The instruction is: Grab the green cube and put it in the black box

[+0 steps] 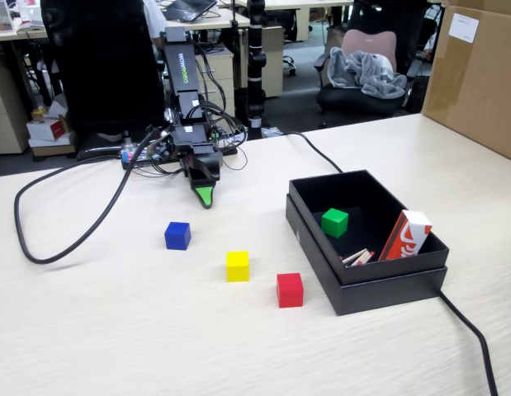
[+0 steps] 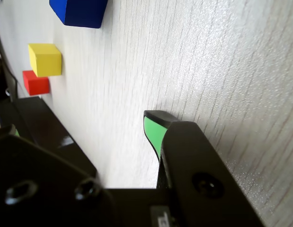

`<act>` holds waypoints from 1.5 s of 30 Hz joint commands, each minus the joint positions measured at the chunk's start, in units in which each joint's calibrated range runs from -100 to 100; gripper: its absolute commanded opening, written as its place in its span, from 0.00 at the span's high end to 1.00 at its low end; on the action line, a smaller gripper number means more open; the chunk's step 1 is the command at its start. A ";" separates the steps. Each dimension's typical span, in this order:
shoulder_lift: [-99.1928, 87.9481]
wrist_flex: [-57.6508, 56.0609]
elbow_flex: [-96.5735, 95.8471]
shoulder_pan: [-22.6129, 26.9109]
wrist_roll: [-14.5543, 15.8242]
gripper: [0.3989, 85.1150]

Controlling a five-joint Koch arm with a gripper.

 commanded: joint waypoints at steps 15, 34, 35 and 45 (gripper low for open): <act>-0.32 -3.22 -0.84 0.88 -0.05 0.42; -0.32 -3.22 -0.84 0.88 -0.10 0.42; -0.32 -3.22 -0.84 0.88 -0.10 0.42; -0.32 -3.22 -0.84 0.88 -0.10 0.42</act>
